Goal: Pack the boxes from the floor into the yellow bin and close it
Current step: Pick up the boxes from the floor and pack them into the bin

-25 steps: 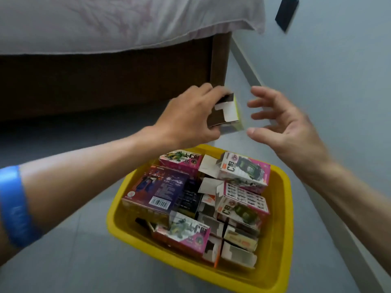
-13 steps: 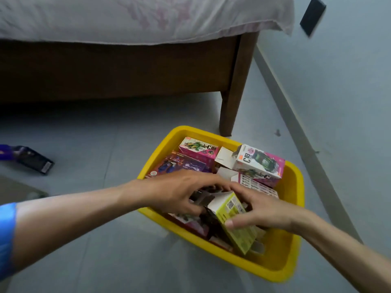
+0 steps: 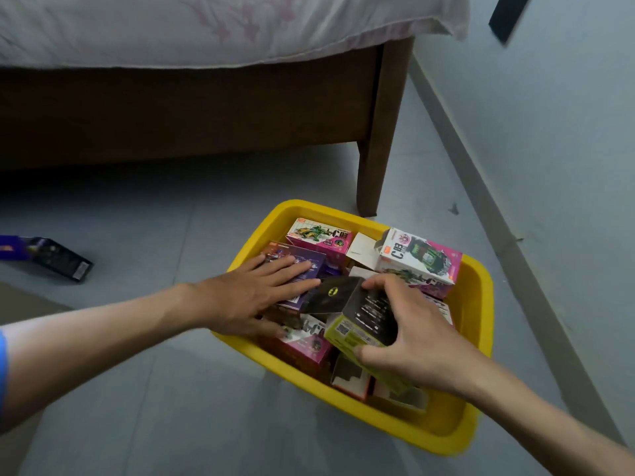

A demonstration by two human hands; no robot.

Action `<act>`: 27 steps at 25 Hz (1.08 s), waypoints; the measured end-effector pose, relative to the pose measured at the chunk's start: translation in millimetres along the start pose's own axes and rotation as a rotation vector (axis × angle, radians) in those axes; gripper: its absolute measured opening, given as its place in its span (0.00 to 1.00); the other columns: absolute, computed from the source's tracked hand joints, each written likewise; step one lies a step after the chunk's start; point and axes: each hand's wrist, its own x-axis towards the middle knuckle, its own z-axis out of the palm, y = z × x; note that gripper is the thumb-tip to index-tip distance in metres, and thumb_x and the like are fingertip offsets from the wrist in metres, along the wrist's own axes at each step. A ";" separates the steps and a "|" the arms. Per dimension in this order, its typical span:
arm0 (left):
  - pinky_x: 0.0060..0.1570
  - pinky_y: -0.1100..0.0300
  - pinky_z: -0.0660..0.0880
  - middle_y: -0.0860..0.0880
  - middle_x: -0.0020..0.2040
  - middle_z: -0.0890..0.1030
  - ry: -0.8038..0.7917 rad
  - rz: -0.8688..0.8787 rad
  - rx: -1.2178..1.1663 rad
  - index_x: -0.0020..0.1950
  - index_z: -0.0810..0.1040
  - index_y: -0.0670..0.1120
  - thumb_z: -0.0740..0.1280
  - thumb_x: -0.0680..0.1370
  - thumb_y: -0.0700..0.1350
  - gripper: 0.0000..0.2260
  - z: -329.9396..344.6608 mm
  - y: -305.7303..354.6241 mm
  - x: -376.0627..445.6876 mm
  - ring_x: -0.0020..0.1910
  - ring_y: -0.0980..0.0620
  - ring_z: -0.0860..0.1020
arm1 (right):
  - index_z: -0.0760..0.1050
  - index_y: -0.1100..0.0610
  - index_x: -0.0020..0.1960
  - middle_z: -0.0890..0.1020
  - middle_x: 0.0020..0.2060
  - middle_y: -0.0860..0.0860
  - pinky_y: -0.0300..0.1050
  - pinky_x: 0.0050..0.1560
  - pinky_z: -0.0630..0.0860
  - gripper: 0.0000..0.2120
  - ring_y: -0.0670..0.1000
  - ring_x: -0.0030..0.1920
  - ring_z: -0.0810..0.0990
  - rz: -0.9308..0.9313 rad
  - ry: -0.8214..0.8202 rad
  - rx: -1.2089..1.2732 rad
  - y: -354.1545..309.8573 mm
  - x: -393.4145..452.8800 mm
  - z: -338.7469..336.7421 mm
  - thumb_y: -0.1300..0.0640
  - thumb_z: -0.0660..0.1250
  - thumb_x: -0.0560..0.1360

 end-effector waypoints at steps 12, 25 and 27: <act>0.76 0.52 0.43 0.59 0.80 0.52 0.209 -0.104 -0.335 0.78 0.55 0.62 0.60 0.71 0.74 0.38 -10.3 11.8 1.6 0.79 0.57 0.46 | 0.60 0.45 0.68 0.69 0.65 0.53 0.50 0.42 0.74 0.41 0.59 0.55 0.79 0.228 0.186 -0.441 -21.2 53.3 23.3 0.20 0.50 0.65; 0.73 0.54 0.47 0.57 0.78 0.56 0.321 -0.001 -0.395 0.77 0.35 0.64 0.74 0.63 0.67 0.57 -34.7 44.4 11.6 0.74 0.63 0.52 | 0.69 0.44 0.50 0.74 0.43 0.44 0.43 0.34 0.70 0.28 0.47 0.40 0.75 0.142 0.407 -0.266 -23.5 52.7 10.8 0.23 0.54 0.66; 0.74 0.49 0.41 0.54 0.80 0.52 0.209 -0.063 -0.287 0.77 0.35 0.63 0.72 0.65 0.67 0.55 -20.6 36.6 10.4 0.77 0.56 0.49 | 0.69 0.44 0.51 0.77 0.45 0.44 0.39 0.33 0.66 0.22 0.44 0.40 0.75 0.156 0.253 -0.136 -16.7 66.1 17.7 0.29 0.61 0.68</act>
